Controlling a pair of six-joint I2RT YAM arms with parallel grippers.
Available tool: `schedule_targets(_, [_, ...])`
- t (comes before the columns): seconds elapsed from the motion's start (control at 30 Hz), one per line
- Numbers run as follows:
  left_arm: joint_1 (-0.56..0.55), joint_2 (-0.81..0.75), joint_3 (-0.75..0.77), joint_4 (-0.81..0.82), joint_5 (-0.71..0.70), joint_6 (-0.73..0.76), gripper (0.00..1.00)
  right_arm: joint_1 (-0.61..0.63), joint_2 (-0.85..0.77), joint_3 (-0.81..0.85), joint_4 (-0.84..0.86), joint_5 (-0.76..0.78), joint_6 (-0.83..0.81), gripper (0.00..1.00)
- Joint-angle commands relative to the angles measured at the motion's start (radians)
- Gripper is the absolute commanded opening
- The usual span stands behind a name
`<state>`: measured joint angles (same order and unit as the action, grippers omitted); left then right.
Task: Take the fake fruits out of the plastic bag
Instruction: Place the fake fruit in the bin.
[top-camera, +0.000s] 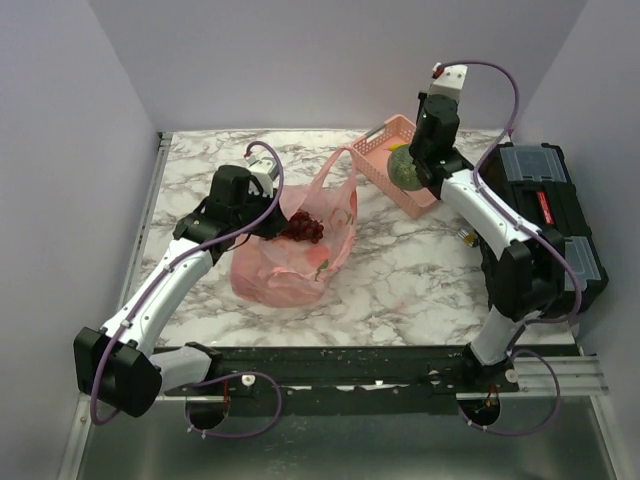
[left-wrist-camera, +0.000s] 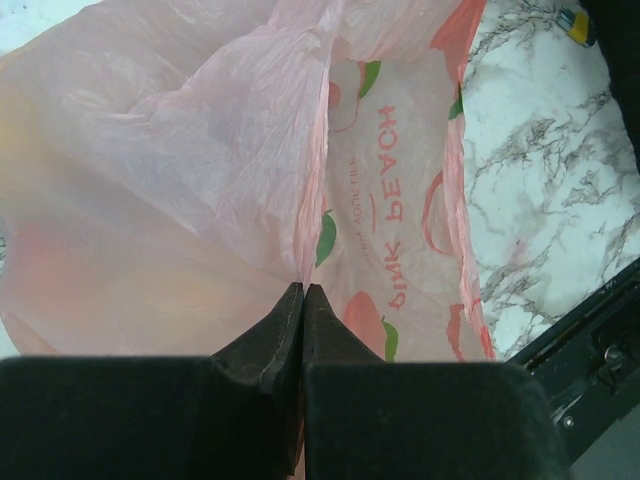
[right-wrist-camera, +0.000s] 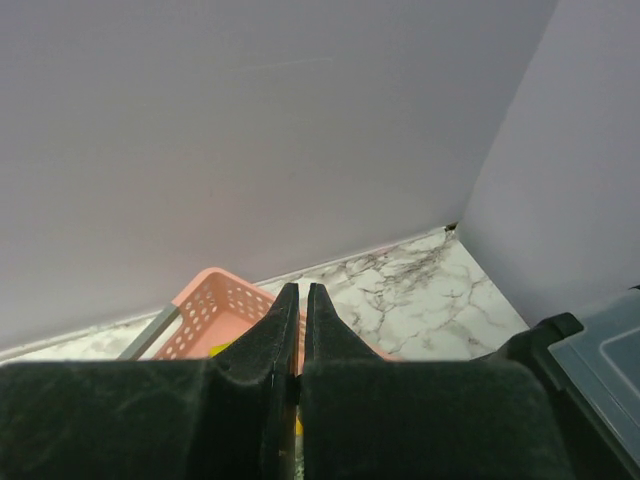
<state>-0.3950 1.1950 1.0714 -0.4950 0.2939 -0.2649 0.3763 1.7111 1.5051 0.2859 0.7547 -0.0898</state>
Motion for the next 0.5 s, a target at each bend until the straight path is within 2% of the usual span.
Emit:
schedule_targets(0.0, [-0.005, -0.028, 0.002, 0.025, 0.044, 0.027, 0.00, -0.025, 0.094, 0.104, 0.036, 0.006, -0.088, 0.01])
schedule_targets(0.3, [-0.005, -0.020, 0.003, 0.026, 0.078, 0.042, 0.00, -0.062, 0.286, 0.294, -0.018, -0.041, -0.087, 0.01])
schedule_targets(0.47, [-0.005, -0.018, 0.010, 0.015, 0.052, 0.040, 0.00, -0.062, 0.378, 0.402, -0.125, -0.107, -0.011, 0.01])
